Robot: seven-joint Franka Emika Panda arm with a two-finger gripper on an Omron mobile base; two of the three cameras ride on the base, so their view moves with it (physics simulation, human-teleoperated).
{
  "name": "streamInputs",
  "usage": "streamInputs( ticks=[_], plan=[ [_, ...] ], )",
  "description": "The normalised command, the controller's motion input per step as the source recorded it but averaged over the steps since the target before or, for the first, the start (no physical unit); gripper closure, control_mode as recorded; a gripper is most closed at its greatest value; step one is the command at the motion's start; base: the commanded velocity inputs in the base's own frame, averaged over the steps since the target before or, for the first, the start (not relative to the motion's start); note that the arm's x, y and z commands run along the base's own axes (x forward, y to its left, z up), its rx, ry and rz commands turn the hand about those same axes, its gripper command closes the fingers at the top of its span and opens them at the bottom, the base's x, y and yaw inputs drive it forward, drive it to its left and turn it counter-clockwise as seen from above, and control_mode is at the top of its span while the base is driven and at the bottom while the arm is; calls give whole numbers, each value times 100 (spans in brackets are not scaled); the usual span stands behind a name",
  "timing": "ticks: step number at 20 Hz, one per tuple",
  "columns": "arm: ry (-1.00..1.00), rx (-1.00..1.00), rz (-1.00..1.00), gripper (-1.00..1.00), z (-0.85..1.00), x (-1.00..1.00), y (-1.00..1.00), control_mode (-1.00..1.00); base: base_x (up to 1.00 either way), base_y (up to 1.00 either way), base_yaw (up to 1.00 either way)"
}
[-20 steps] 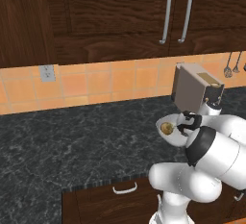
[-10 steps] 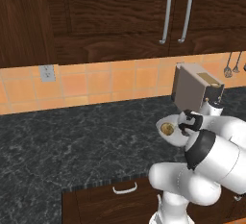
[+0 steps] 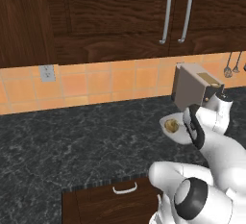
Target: Take the meat container that has the chicken drumstick and place it on the second highest rack of the freezer. Then take the vegetable container that has the onion and mushroom and place it on the highest rack of the freezer.
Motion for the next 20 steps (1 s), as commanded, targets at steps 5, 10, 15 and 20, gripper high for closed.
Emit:
streamInputs(
  ticks=[5,10,15,20],
  plan=[
    [-4,0,-20,100,57,-61,61,-100,0,0,0],
    [-2,0,-10,100,72,-58,51,-100,0,0,0],
    [-6,0,-1,100,81,-49,46,-100,0,0,0],
    [0,0,0,100,70,-36,29,-100,0,0,0]
  ],
)
